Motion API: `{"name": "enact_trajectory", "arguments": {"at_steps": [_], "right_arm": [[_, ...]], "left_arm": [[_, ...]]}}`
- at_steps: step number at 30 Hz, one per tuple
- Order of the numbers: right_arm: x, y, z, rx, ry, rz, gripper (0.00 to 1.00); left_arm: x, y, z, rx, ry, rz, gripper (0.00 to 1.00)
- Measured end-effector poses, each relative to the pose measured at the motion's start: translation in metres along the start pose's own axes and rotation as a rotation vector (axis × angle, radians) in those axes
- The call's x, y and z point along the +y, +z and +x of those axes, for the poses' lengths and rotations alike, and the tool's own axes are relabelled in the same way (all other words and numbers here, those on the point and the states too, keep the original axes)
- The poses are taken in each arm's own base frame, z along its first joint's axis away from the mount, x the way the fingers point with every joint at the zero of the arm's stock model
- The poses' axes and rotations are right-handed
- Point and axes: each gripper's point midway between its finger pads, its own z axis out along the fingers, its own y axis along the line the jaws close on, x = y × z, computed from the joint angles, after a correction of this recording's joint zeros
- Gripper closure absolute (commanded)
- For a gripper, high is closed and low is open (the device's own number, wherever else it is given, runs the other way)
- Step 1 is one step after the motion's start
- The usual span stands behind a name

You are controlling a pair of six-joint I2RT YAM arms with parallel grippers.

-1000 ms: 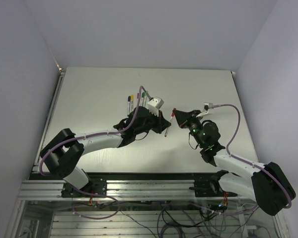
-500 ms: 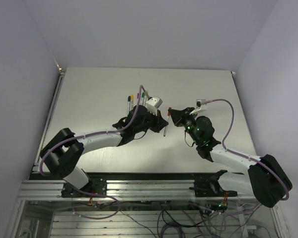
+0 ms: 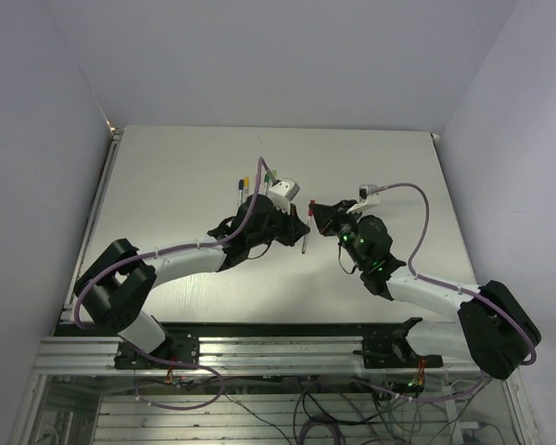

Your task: Insert the pens into the pen caps

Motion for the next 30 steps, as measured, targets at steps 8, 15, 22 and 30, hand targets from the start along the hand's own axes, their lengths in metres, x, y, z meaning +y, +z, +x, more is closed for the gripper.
{"name": "enact_trajectory", "arguments": {"at_steps": [8,15,22,30], "right_arm": [[0.006,0.007,-0.009,0.000,-0.038,0.023,1.00],[0.017,0.017,-0.031,-0.016,-0.096,0.045,0.75],[0.025,0.004,-0.041,-0.015,-0.136,0.053,0.64],[0.027,-0.029,-0.098,-0.173,-0.118,0.094,0.64]], "left_arm": [[0.006,0.000,-0.006,-0.022,-0.002,-0.019,0.93],[0.009,0.004,-0.025,-0.104,0.004,-0.033,0.93],[0.028,0.021,-0.038,-0.164,0.006,-0.105,0.93],[0.082,0.051,-0.026,-0.089,-0.009,-0.294,0.93]]}}
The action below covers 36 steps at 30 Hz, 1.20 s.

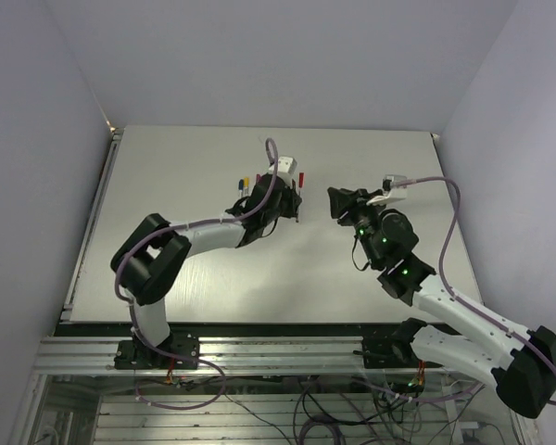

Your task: Insert the pens into the pen caps

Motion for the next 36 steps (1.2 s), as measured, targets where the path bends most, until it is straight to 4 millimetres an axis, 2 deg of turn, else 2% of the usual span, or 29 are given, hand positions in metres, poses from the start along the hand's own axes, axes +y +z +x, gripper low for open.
{"name": "enact_trajectory", "arguments": {"at_steps": [3,6,11,21,32,36], "right_arm": [[-0.013,-0.008,0.003,0.007,-0.007,0.047,0.65],[-0.026,-0.015,0.019,0.048,-0.021,0.089,0.65],[-0.045,-0.024,0.042,0.113,-0.032,0.146,0.65],[-0.052,-0.033,0.051,0.128,-0.003,0.164,0.66],[-0.057,-0.037,0.062,0.151,0.013,0.177,0.67],[-0.057,-0.036,0.063,0.154,0.017,0.175,0.67]], "left_arm": [[0.015,0.020,-0.010,0.011,0.009,-0.077,0.93],[0.029,0.039,-0.019,0.031,0.023,-0.150,0.93],[0.052,0.061,-0.012,0.101,0.053,-0.251,0.93],[0.104,0.081,0.030,0.266,0.099,-0.396,0.93],[0.131,0.097,0.035,0.301,0.125,-0.442,0.93],[0.135,0.099,0.031,0.297,0.127,-0.447,0.87]]}}
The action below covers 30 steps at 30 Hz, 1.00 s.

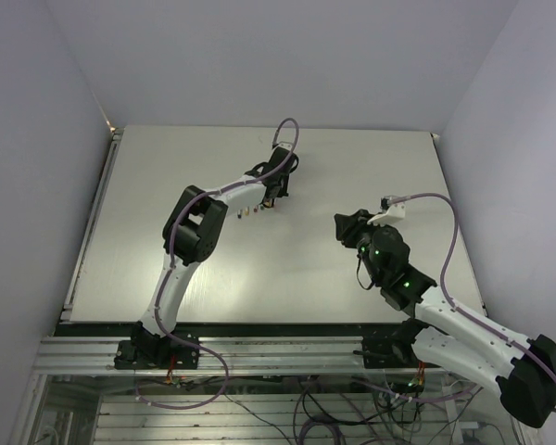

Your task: Insert the pens into the pen caps

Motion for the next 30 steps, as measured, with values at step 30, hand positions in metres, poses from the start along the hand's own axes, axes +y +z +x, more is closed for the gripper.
{"name": "enact_trajectory", "arguments": {"at_steps": [30], "right_arm": [[-0.008,0.004,0.004,0.001,-0.012,0.042,0.69]], "left_arm": [[-0.004,-0.066,-0.060,-0.119,-0.045,0.092,0.63]]}}
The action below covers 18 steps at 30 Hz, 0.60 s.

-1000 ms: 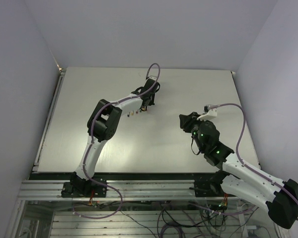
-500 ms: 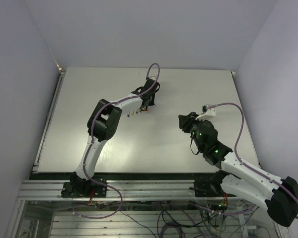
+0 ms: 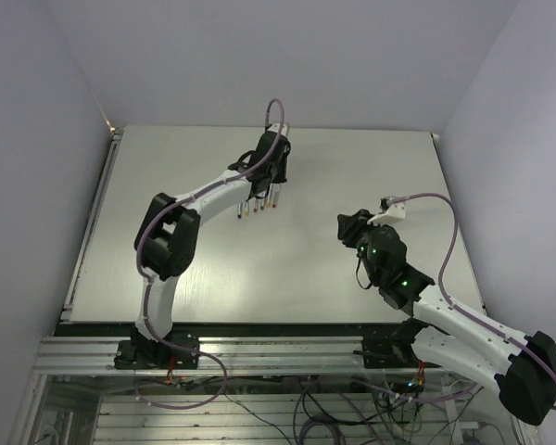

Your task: Insert the pens into the pen caps

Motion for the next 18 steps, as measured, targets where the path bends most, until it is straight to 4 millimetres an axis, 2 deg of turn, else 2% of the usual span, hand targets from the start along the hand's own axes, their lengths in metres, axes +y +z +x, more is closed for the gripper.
{"name": "enact_trajectory", "arguments": {"at_steps": [5,9,13,18], "right_arm": [[-0.027,0.004,-0.003,-0.007,-0.005,0.102,0.71],[-0.083,0.013,-0.022,-0.031,0.044,0.258,0.72],[-0.138,0.013,-0.036,-0.041,0.110,0.396,0.72],[-0.183,0.005,-0.039,-0.016,0.179,0.508,0.73]], "left_arm": [[0.006,-0.043,-0.025,-0.084,-0.024,0.017,0.62],[0.021,-0.072,-0.026,-0.115,-0.039,-0.014,0.62],[0.042,-0.095,-0.022,-0.134,-0.072,-0.057,0.63],[0.089,-0.126,-0.008,-0.153,-0.150,-0.146,0.64]]}}
